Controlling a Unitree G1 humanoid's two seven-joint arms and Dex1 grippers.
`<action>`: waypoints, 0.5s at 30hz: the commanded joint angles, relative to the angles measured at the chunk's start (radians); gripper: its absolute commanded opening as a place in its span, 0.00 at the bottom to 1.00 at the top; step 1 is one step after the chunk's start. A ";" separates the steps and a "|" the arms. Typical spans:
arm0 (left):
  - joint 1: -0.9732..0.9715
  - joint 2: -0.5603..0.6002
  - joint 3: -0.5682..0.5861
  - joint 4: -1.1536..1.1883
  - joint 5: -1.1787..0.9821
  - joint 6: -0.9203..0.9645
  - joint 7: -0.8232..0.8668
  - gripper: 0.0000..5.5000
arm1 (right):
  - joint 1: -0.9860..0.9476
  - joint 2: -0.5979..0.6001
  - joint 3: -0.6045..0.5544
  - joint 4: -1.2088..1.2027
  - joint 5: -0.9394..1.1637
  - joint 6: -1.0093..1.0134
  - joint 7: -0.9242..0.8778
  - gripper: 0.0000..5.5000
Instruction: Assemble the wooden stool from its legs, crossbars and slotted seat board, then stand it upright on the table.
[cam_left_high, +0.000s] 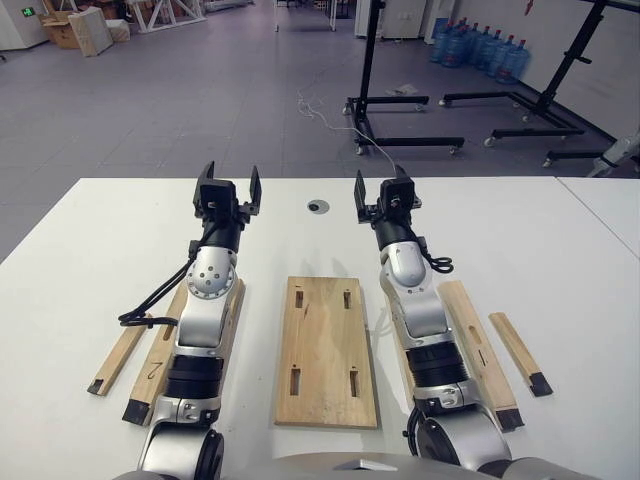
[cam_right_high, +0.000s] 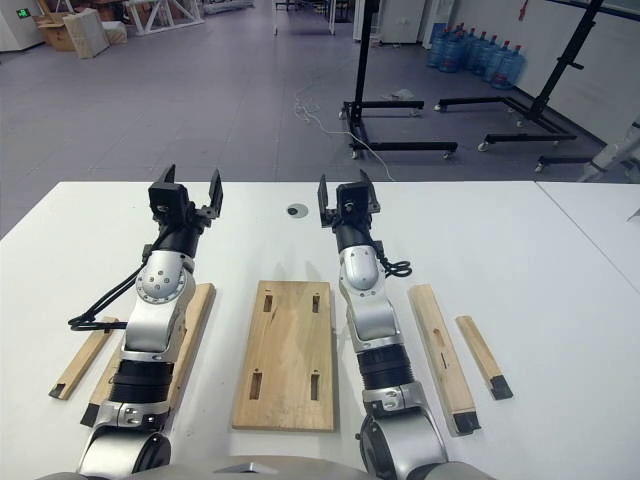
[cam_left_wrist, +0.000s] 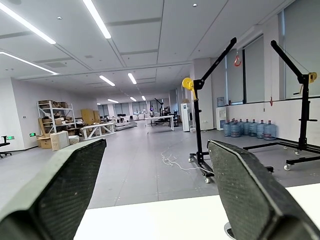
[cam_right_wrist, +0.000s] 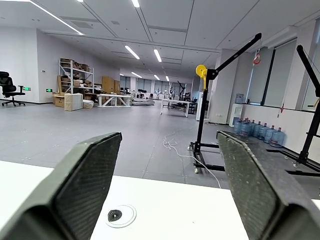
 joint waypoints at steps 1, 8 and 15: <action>0.001 0.000 -0.002 0.006 -0.001 -0.001 -0.004 0.68 | 0.003 -0.006 0.010 -0.013 -0.006 -0.011 0.008 0.64; -0.003 -0.002 -0.011 0.010 0.002 0.005 -0.007 0.68 | 0.004 -0.009 0.017 -0.013 -0.032 0.009 -0.005 0.64; -0.004 0.008 -0.025 0.015 0.021 0.004 -0.011 0.68 | 0.004 -0.011 0.022 -0.009 -0.045 0.001 -0.004 0.64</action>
